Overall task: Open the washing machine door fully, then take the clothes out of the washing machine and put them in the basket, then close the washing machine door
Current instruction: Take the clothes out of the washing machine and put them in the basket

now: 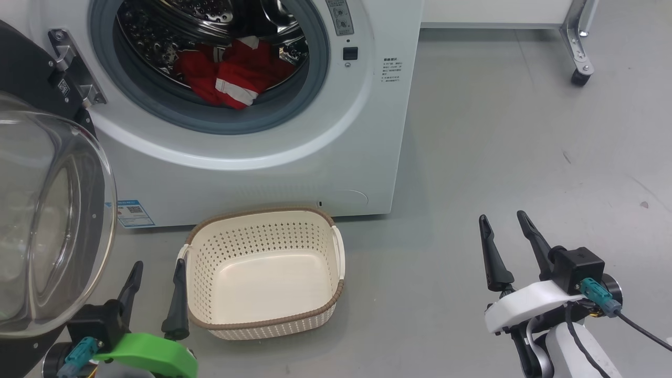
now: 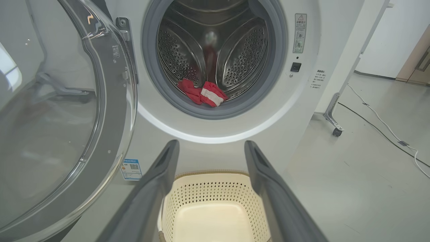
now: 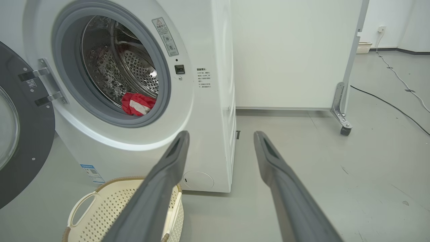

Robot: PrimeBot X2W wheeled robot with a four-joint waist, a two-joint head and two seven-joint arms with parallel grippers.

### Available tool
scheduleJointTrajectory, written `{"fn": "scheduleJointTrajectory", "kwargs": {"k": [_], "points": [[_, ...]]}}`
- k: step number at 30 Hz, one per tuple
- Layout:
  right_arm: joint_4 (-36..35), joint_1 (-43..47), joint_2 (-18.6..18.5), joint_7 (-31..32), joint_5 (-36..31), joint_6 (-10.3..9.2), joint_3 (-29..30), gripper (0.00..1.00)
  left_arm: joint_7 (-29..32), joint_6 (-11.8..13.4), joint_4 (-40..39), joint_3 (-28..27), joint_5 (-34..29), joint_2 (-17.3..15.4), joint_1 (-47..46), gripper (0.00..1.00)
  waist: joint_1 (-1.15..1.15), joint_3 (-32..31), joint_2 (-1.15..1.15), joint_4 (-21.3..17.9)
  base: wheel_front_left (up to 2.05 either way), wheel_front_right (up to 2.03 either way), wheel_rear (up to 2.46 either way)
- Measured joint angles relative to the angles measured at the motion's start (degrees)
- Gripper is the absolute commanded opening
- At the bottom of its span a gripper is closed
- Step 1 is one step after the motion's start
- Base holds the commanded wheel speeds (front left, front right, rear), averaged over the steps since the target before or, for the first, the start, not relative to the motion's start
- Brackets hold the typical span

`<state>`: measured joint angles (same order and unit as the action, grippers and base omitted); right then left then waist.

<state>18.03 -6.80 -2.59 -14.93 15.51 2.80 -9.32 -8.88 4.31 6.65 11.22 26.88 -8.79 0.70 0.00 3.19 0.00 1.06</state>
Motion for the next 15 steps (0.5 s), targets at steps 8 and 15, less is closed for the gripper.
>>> {"fn": "scheduleJointTrajectory", "kwargs": {"k": [8, 15], "points": [[-0.09, 0.05, 0.0, 0.0, 0.0, -0.01, -0.03, 1.0, -0.55, 0.6, -1.51, -0.41, -0.83, 0.01, 0.25, 1.0, 0.0, 0.1, 0.0, -0.4, 0.01, -0.01, 0.0], [-0.18, 0.08, 0.0, 0.0, 0.02, -0.01, -0.04, 1.0, -0.59, 0.6, -2.02, -0.11, -0.85, 0.01, 0.26, 1.0, 0.0, 0.15, 0.0, -0.65, 0.23, -0.23, 0.0]]}}
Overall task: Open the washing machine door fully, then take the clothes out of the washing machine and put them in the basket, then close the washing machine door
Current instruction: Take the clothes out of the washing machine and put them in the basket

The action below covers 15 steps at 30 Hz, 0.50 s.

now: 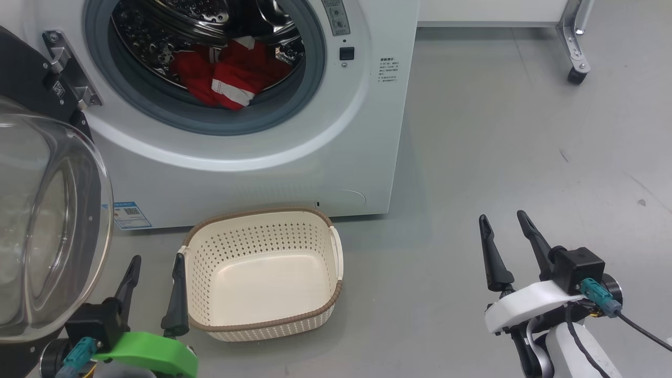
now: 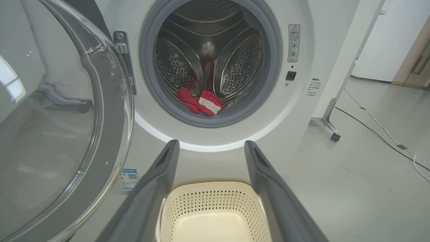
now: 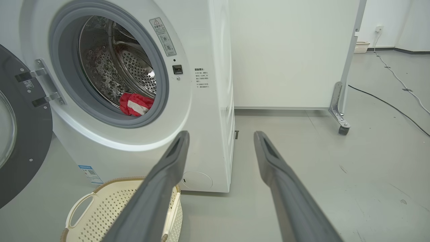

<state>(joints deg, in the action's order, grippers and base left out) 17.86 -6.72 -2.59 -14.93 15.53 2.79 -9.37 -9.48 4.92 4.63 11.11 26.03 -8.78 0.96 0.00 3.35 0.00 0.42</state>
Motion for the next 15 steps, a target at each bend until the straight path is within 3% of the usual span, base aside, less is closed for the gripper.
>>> {"fn": "scheduleJointTrajectory", "kwargs": {"k": [15], "points": [[0.03, 0.15, 0.01, 0.0, 0.0, 0.0, -0.08, 1.0, 0.51, 0.18, -0.2, 0.19, -0.42, 0.01, 0.34, 1.0, 0.0, -0.57, 0.0, -0.45, 0.7, -0.7, 0.0]]}}
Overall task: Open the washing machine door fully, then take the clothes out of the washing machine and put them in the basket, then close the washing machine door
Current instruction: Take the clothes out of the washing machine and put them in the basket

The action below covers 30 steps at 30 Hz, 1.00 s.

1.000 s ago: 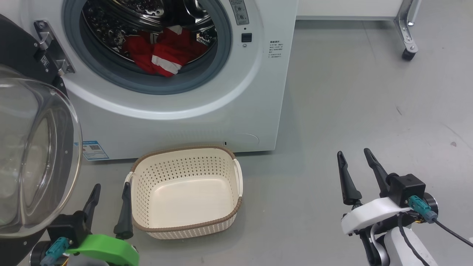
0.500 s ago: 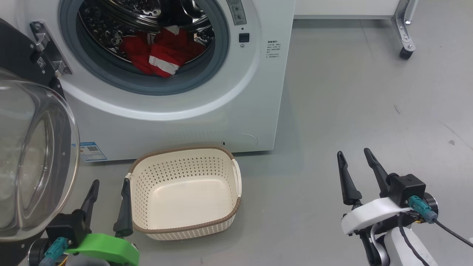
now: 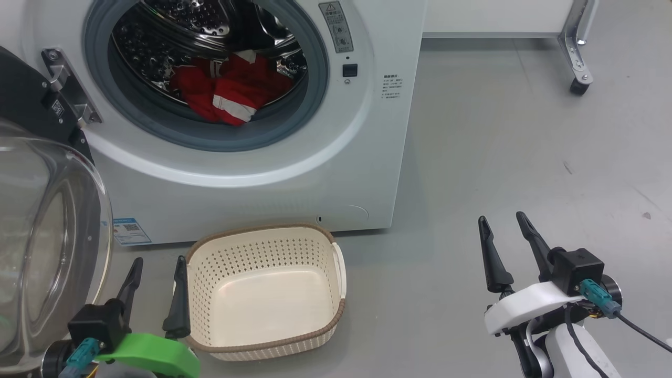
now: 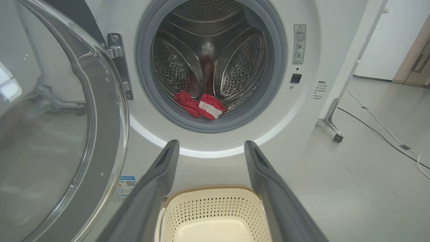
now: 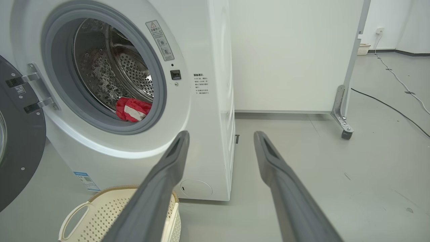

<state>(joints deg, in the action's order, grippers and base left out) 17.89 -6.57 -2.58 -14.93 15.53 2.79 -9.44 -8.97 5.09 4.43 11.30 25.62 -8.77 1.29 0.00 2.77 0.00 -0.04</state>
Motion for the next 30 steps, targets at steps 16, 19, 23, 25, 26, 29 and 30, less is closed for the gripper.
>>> {"fn": "scheduleJointTrajectory", "kwargs": {"k": [16, 19, 23, 25, 26, 29, 30], "points": [[0.4, 0.02, 0.0, 0.0, 0.0, 0.0, -0.15, 1.0, 0.34, 0.42, -0.36, -0.01, -0.43, 0.03, 0.2, 1.0, 0.0, -0.2, 0.0, -0.12, 0.79, -0.79, 0.0], [0.43, 0.02, 0.0, 0.0, 0.0, 0.0, -0.22, 1.0, 0.67, 0.42, -0.36, -0.02, -0.43, 0.05, 0.24, 1.0, 0.0, -0.25, 0.0, -0.14, 0.42, -0.42, 0.0], [0.45, 0.02, 0.01, 0.0, 0.0, 0.0, -0.26, 1.0, 0.83, 0.43, -0.38, -0.02, -0.43, 0.08, 0.31, 1.0, 0.0, -0.28, 0.0, -0.17, 0.29, -0.29, 0.0], [0.45, 0.02, 0.0, 0.0, 0.0, 0.0, -0.27, 1.0, 0.85, 0.52, -0.38, -0.02, -0.43, 0.2, 0.34, 1.0, 0.0, -0.29, 0.0, -0.18, 0.17, -0.17, 0.0], [0.46, 0.02, 0.01, 0.0, 0.0, 0.0, -0.27, 1.0, 0.85, 0.59, -0.38, -0.02, -0.43, 0.22, 0.36, 1.0, 0.0, -0.3, 0.0, -0.19, 0.1, -0.1, 0.0], [0.53, 0.02, 0.0, 0.0, 0.0, 0.0, -0.25, 1.0, 0.85, 0.65, -0.38, -0.03, -0.43, 0.3, 0.42, 1.0, 0.0, -0.34, 0.0, -0.19, 0.03, -0.03, 0.0], [0.55, 0.02, 0.0, 0.0, 0.0, 0.0, -0.26, 1.0, 0.85, 0.66, -0.38, -0.03, -0.43, 0.33, 0.44, 1.0, 0.0, -0.36, 0.0, -0.18, 0.0, 0.0, 0.0]]}}
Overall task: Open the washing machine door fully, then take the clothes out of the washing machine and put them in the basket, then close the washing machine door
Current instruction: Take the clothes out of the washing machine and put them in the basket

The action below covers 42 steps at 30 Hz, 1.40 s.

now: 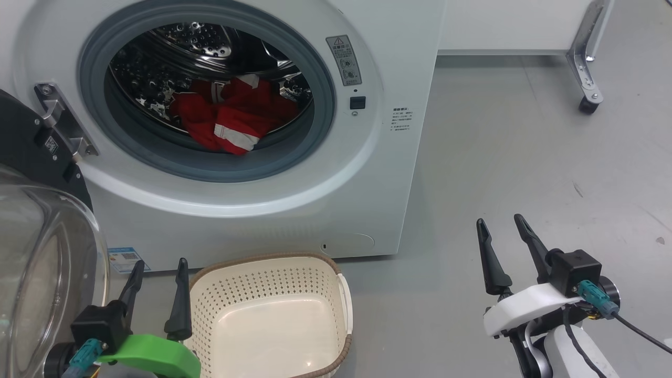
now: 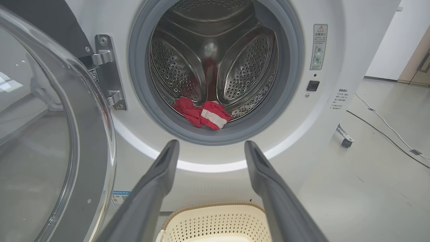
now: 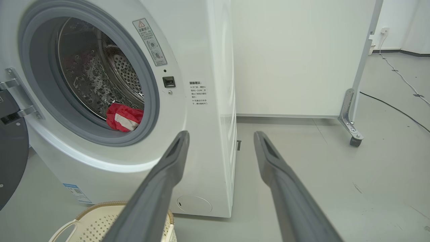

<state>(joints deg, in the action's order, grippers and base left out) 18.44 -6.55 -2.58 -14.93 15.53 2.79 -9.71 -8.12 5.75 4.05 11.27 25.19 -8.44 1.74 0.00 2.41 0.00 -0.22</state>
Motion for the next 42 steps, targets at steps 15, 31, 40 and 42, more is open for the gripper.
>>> {"fn": "scheduleJointTrajectory", "kwargs": {"k": [15, 31, 40, 42], "points": [[0.34, 0.0, 0.0, 0.0, 0.0, 0.0, -0.07, 1.0, 1.01, 0.0, 0.44, 0.62, 0.0, 0.26, 0.07, 1.0, 0.0, -0.05, 0.0, 0.04, 0.0, 0.0, 0.0], [-1.82, -1.83, -0.02, 0.0, -0.02, -0.43, -1.07, 1.0, 6.14, -2.53, 4.54, 4.44, 0.27, 1.2, -8.68, 1.0, 0.0, 4.39, 0.0, -0.3, 0.0, 0.0, 0.0], [-3.81, -5.14, -0.05, -0.01, -0.01, -0.52, -3.42, 1.0, 10.54, -3.02, 10.62, 3.49, 0.91, 1.63, -19.44, 1.0, 0.0, 9.61, 0.0, -1.55, 0.0, 0.0, 0.0], [-4.0, -5.75, -0.05, 0.0, 0.0, -0.86, -3.93, 1.0, 10.61, -3.01, 11.79, 2.58, 1.52, 1.85, -22.06, 1.0, 0.0, 11.02, 0.0, -1.96, 0.0, 0.0, 0.0]]}}
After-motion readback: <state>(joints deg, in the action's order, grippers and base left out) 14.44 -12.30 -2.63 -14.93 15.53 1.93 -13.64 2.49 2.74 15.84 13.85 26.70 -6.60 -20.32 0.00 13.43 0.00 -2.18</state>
